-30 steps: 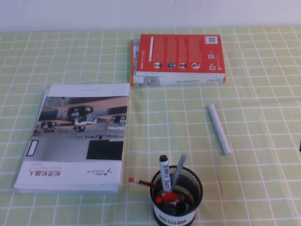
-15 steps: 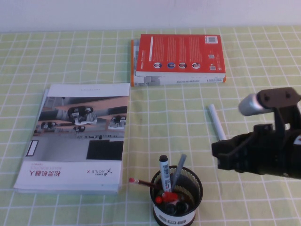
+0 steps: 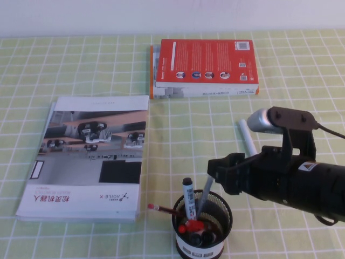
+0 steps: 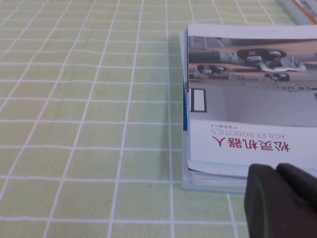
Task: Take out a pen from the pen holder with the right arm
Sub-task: 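Take a marker out of the pen holder and lay it on the table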
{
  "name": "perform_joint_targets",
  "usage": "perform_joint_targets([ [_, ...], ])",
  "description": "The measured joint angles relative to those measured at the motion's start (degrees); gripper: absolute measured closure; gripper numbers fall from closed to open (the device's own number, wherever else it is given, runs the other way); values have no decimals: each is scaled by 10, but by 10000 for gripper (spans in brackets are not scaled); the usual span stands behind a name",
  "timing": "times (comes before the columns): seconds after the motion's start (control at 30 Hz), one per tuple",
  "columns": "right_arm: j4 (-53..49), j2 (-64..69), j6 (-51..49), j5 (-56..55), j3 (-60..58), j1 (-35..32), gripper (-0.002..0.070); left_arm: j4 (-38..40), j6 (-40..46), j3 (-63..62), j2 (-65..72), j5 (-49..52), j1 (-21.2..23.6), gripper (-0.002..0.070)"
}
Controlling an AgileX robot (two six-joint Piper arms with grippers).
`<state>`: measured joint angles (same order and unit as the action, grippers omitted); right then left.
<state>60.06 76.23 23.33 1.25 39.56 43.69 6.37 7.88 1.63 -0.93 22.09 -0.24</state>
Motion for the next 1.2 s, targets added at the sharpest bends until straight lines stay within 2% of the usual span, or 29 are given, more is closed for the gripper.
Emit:
perform_joint_targets([
  [0.37,51,38,1,-16,1,2,303,0,0,0,0,0,0,680],
  [0.6,53,45,1,-18,10,11,325,0,0,0,0,0,0,680],
  [1.2,53,38,2,-6,12,14,326,0,0,0,0,0,0,680],
])
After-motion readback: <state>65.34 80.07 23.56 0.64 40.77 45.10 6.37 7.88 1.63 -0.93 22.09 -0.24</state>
